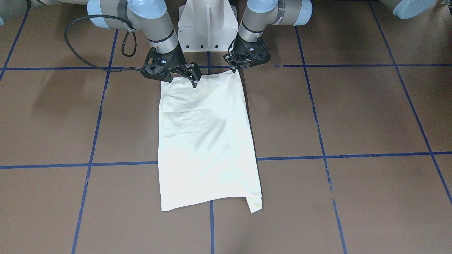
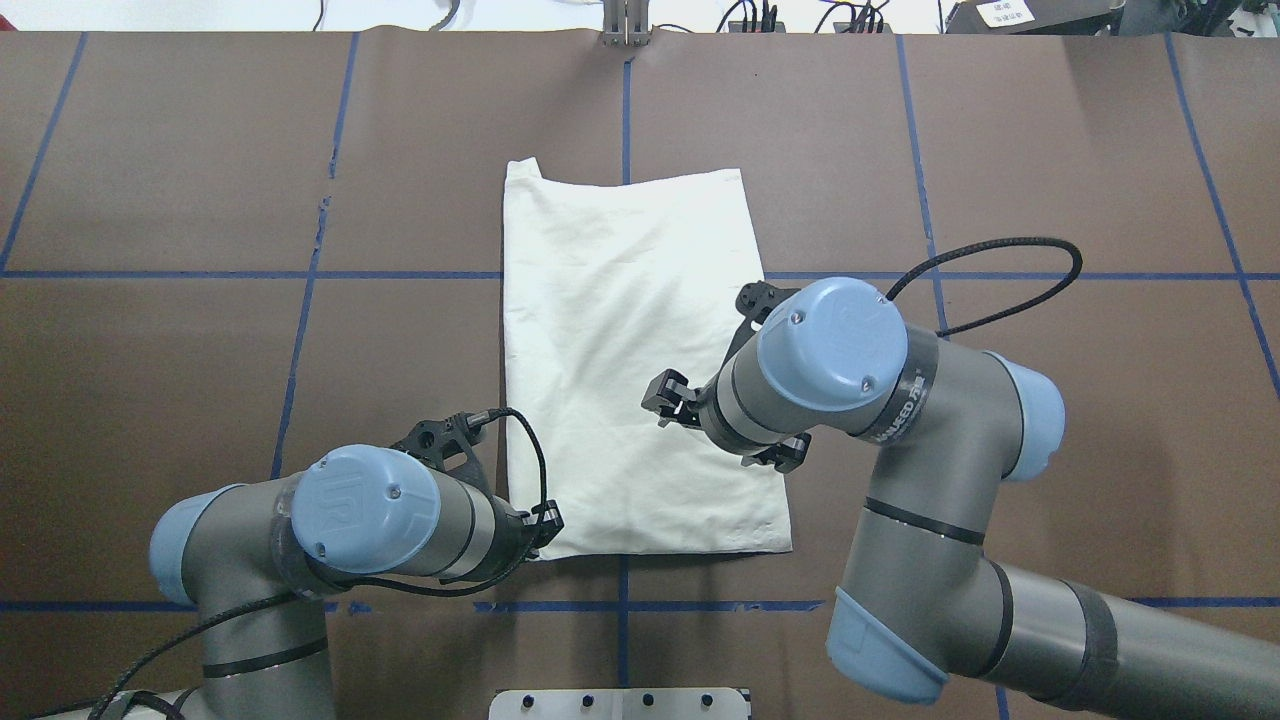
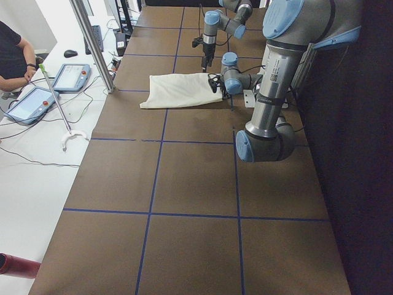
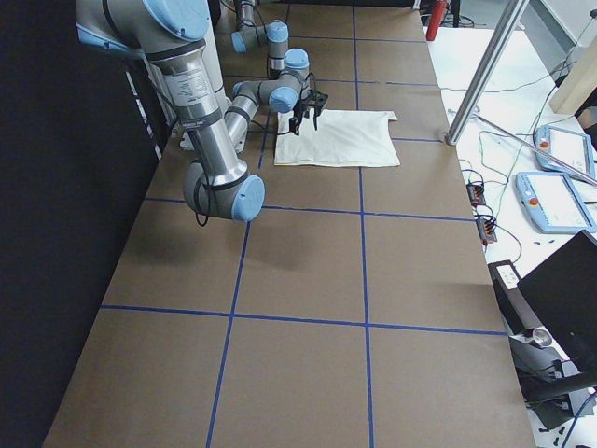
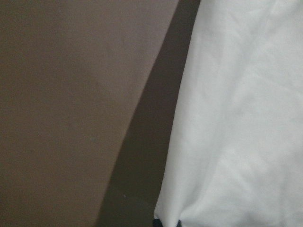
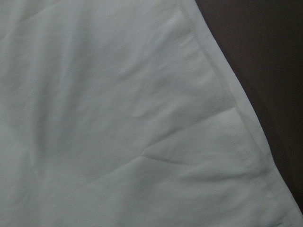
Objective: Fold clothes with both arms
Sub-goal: 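Move both grippers to the shirt's corners nearest the robot, then grasp the near corners of the shirt with both grippers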
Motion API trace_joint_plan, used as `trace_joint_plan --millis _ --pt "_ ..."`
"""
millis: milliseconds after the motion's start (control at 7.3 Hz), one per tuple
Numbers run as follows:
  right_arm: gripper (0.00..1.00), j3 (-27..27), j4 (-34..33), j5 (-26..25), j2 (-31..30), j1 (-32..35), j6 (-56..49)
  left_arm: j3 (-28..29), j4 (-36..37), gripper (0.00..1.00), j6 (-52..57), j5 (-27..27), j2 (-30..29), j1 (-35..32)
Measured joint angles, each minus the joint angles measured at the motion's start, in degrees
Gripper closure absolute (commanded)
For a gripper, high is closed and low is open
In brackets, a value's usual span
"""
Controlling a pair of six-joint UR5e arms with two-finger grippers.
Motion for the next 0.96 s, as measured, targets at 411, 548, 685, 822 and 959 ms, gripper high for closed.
trace_joint_plan --millis 411,548,685,822,959 --pt "0.0 -0.01 0.16 -4.06 -4.5 -3.71 10.35 -0.01 0.05 1.0 0.17 -0.02 -0.24 0.02" --pt "0.0 -0.04 0.18 -4.9 -5.17 -4.77 12.5 -0.01 0.07 1.0 0.18 -0.02 -0.4 0.02" --pt "0.0 -0.18 0.19 -6.05 -5.44 -6.05 13.72 -0.01 0.11 1.0 0.18 -0.03 -0.46 0.02" --pt "0.0 -0.55 0.2 -7.02 -5.44 -7.47 14.27 0.0 0.12 1.0 0.18 -0.02 -0.45 0.02" --pt "0.0 -0.95 0.2 -7.6 -5.38 -8.27 14.47 -0.01 0.13 1.0 0.18 -0.02 -0.48 0.02"
